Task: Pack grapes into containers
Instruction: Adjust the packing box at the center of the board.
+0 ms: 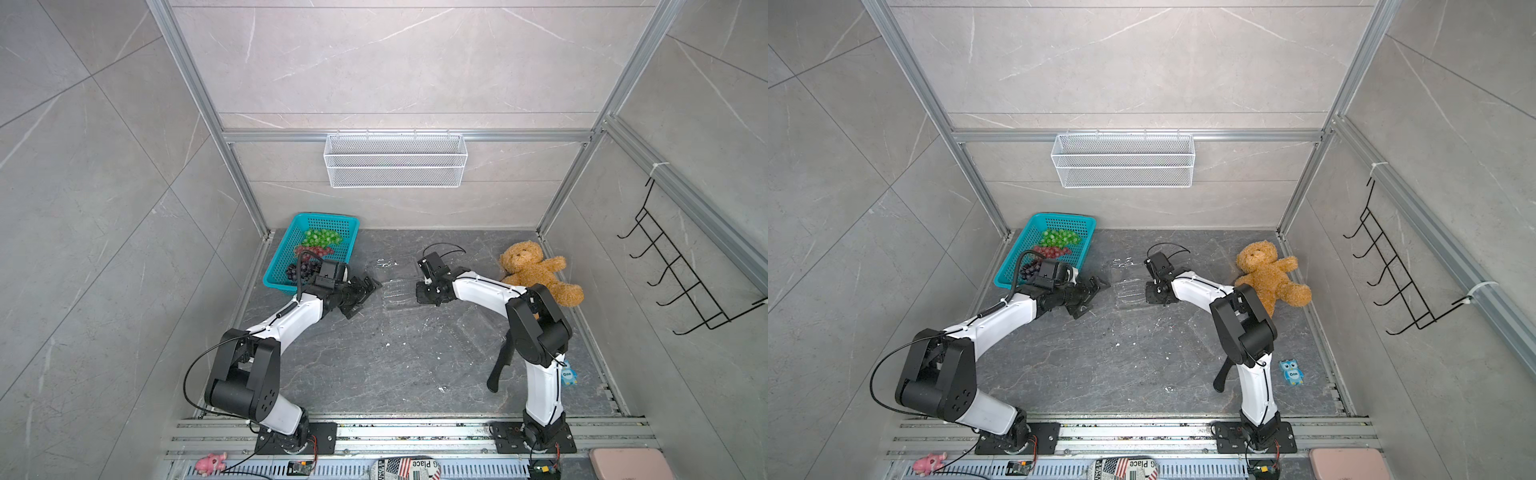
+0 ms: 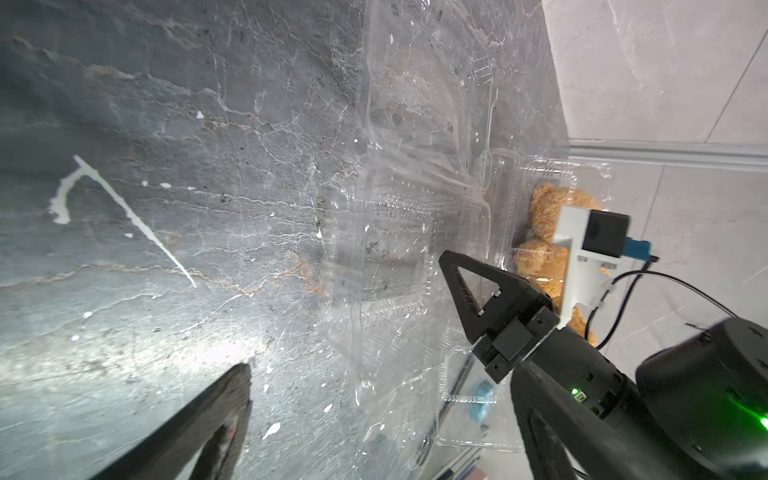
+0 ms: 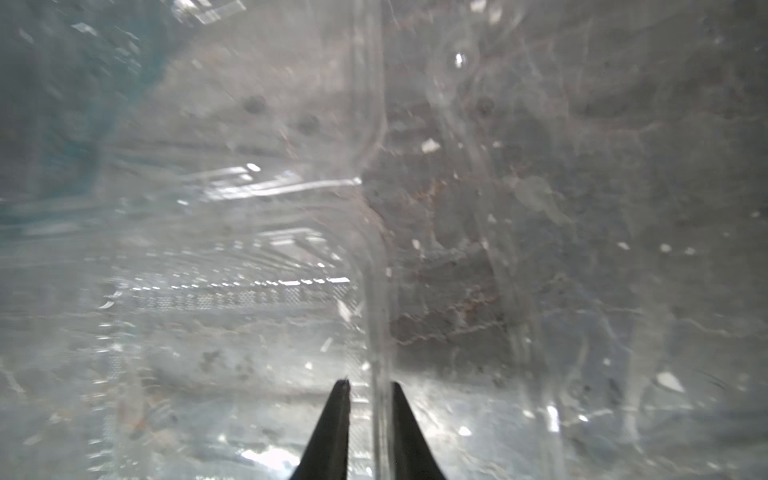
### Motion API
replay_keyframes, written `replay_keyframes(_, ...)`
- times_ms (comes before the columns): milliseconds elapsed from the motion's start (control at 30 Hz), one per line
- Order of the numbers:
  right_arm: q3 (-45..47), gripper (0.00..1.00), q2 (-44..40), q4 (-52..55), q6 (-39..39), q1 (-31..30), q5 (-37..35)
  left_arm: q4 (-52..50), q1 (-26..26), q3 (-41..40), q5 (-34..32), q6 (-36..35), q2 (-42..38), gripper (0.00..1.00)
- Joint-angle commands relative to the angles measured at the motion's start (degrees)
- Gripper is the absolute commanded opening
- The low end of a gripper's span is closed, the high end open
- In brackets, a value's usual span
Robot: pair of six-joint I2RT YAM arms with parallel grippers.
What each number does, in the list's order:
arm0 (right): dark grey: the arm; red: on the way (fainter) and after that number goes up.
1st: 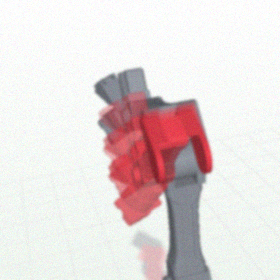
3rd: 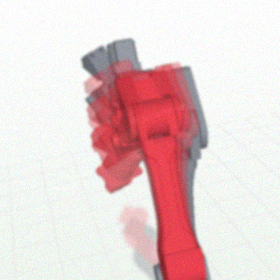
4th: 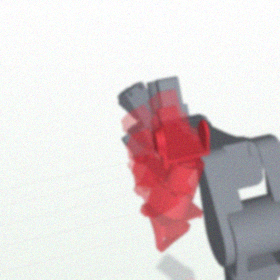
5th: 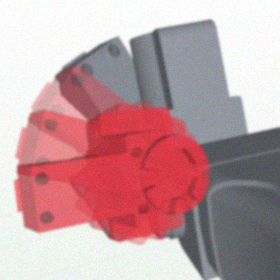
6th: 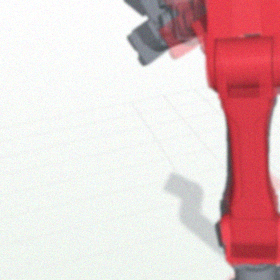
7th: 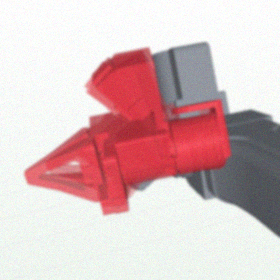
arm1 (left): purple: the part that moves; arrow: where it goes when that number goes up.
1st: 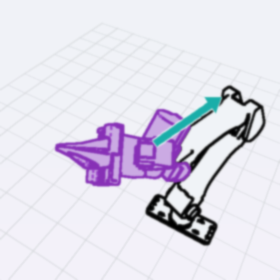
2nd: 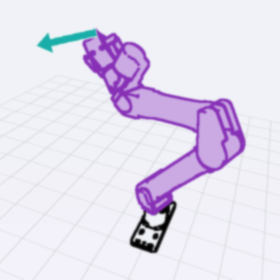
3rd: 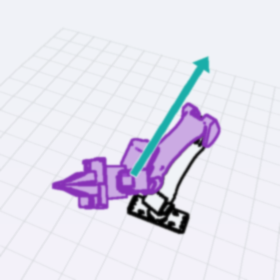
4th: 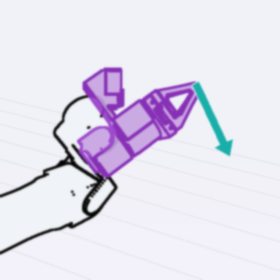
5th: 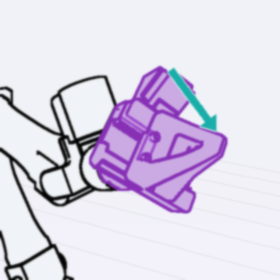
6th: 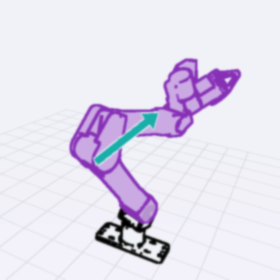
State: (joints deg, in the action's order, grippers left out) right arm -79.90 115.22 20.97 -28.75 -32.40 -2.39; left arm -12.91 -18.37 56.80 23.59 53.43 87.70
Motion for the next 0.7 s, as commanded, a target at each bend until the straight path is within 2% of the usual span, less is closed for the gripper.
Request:
replay_keyframes(0, 3.9, 0.2, -2.9, -10.1, -3.8, 0.0, -1.7, -6.3, 0.2, 4.6, -2.1, -6.3, -1.9, 1.0)
replay_keyframes(200, 2.5, 0.21, -0.8, -12.5, -2.0, 0.0, -2.5, -16.5, 0.6, 11.6, -8.7, -13.1, -1.9, 1.0)
replay_keyframes(333, 1.2, 0.27, -0.4, -11.5, -0.6, 0.0, -2.6, -23.6, 2.2, 16.7, -13.6, -18.0, -1.0, 1.0)
replay_keyframes(433, 0.3, 0.36, -1.1, -10.7, 0.5, 0.0, -2.2, -27.5, 4.0, 19.7, -18.8, -21.5, -0.3, 1.0)
replay_keyframes(600, -1.5, 0.51, -2.1, -9.3, 2.0, 0.0, -2.0, -31.4, 6.3, 25.3, -23.5, -26.1, 3.4, 1.0)
replay_keyframes(633, -1.9, 0.56, -2.5, -9.0, 2.3, 0.0, -2.0, -31.9, 7.0, 26.4, -23.6, -26.3, 4.4, 1.0)
replay_keyframes(667, -2.5, 0.65, -2.9, -8.6, 2.7, -0.1, -2.0, -32.2, 7.8, 27.3, -23.6, -26.3, 5.4, 1.0)
